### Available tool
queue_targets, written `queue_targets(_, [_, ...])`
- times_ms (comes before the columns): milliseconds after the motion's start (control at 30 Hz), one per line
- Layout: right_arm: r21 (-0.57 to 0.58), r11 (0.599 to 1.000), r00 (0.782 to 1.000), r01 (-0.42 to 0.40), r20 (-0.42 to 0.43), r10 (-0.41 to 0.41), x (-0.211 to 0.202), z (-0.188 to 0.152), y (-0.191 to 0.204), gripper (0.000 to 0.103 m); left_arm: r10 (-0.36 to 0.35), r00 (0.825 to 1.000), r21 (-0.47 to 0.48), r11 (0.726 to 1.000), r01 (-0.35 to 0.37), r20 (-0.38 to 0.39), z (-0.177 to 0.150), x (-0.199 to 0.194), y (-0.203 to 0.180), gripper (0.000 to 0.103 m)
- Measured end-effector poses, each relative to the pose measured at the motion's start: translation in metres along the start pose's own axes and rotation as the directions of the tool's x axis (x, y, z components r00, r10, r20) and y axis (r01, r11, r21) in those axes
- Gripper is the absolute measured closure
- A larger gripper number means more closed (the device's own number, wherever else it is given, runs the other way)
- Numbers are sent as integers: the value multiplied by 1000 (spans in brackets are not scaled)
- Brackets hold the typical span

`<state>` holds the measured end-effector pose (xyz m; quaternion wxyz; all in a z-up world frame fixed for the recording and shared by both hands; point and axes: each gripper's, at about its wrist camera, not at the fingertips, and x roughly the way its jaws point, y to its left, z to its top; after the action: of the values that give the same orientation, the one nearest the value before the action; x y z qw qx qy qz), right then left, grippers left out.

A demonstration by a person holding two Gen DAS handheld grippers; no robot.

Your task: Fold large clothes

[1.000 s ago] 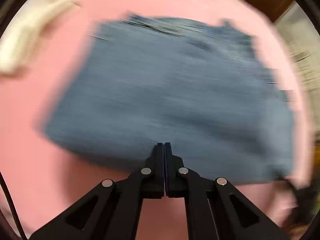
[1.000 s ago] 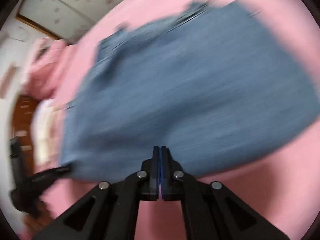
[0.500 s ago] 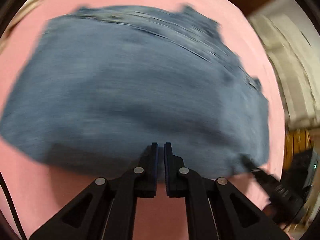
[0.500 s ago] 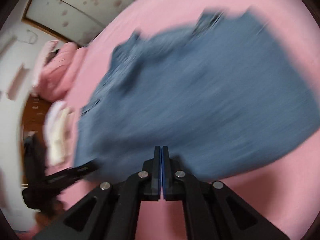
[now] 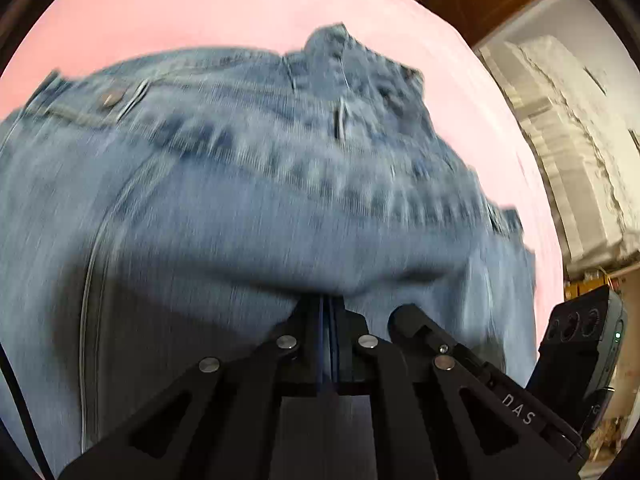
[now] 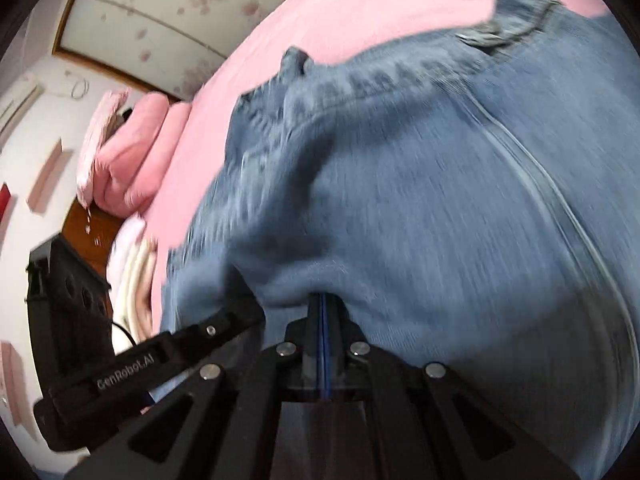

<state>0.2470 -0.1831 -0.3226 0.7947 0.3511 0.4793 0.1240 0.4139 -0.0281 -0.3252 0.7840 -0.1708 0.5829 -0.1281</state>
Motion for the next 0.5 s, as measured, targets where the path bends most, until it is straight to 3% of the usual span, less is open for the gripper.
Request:
queue_targets(200, [-37, 999, 999, 16, 42, -14, 33, 40, 21, 103, 11, 995, -4, 1000, -11, 95, 23, -4, 9, 101])
queue_targets(300, [-89, 996, 1000, 0, 7, 0, 24, 48, 11, 103, -47, 995, -71, 996, 53, 85, 32, -7, 29, 102])
queue_targets(367, [-121, 992, 1000, 20, 12, -18, 12, 56, 5, 103, -9, 995, -79, 997, 17, 104, 30, -24, 47, 102])
queue_targets(433, [-150, 983, 993, 108, 58, -100, -7, 73, -9, 103, 48, 989, -84, 996, -37, 137, 29, -44, 68, 102])
queue_targets(467, [-140, 969, 976, 204, 108, -190, -27, 83, -26, 103, 127, 980, -97, 989, -113, 156, 28, -56, 81, 102])
queue_targets(500, [-106, 945, 945, 309, 144, -293, -42, 90, -41, 103, 175, 968, -103, 982, -158, 182, 29, -66, 94, 102])
